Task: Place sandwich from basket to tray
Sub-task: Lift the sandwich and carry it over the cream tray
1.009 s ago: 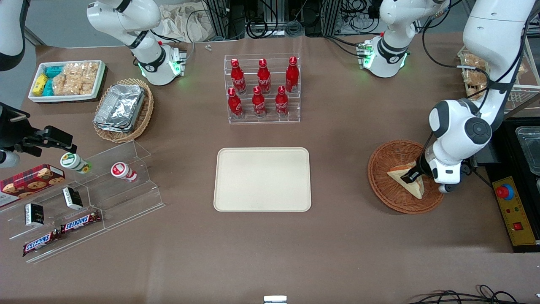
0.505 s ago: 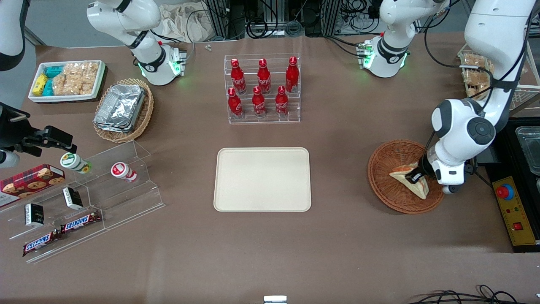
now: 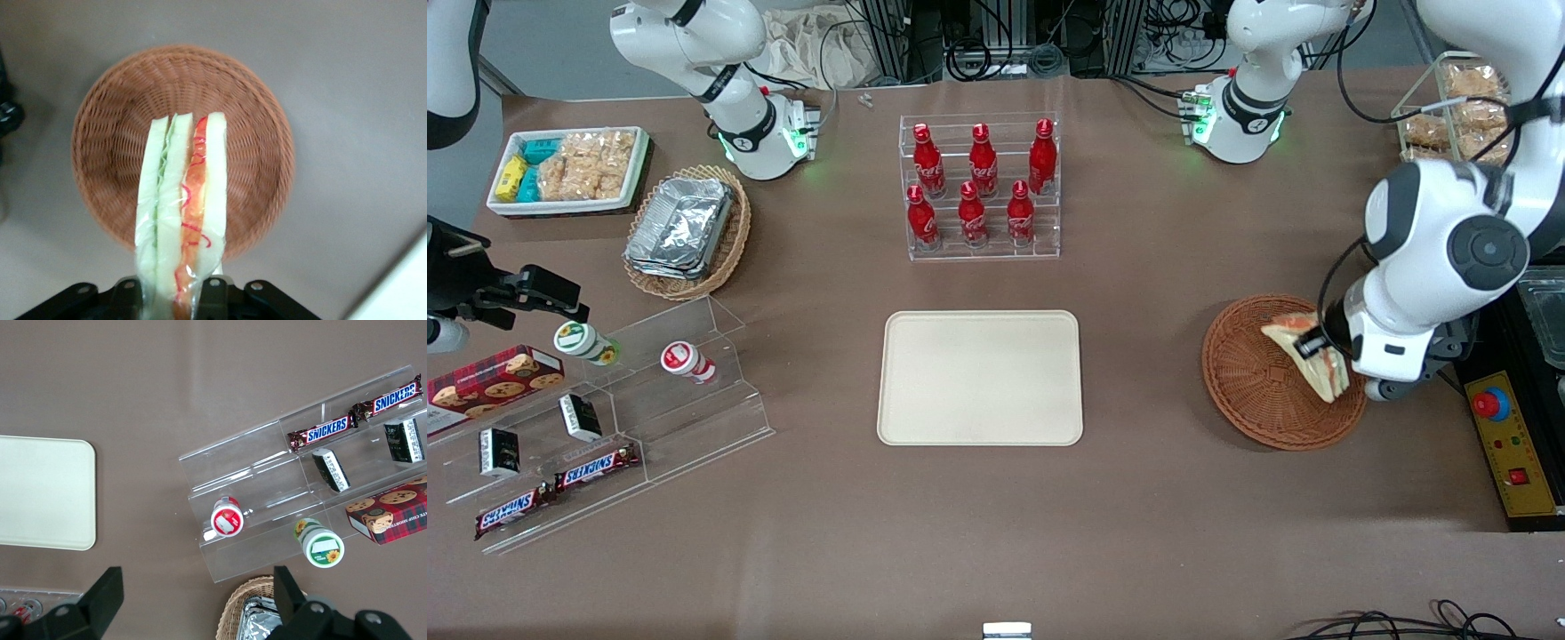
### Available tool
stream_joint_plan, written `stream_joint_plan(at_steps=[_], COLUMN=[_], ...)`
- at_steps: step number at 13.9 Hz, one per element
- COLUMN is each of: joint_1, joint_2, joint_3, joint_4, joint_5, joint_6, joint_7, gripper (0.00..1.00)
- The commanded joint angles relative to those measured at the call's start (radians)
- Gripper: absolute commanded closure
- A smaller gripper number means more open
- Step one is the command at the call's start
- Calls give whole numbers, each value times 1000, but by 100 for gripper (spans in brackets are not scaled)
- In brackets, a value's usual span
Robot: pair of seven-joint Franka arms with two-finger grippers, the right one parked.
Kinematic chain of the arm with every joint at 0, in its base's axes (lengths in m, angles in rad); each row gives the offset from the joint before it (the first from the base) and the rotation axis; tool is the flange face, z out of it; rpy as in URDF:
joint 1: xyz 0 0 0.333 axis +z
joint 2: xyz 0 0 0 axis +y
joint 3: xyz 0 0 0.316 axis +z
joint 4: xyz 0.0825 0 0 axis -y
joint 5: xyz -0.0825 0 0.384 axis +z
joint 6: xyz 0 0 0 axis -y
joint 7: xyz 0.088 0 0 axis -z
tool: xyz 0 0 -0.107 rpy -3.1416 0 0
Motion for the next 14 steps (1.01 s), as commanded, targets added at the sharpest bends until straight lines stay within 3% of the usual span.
stream_joint_plan(at_steps=[1, 3, 7, 12, 14], joint_1=[-5, -58, -299, -436, -445], joint_2=[42, 66, 259, 528, 594], joint_3=[-142, -207, -204, -201, -201], joint_4=[201, 219, 281, 292, 292], joint_5=[7, 2, 50, 339, 407], joint_6=[-199, -195, -71, 178, 232], joint_7=[-8, -25, -137, -362, -381], gripper=[100, 100, 100, 100, 100])
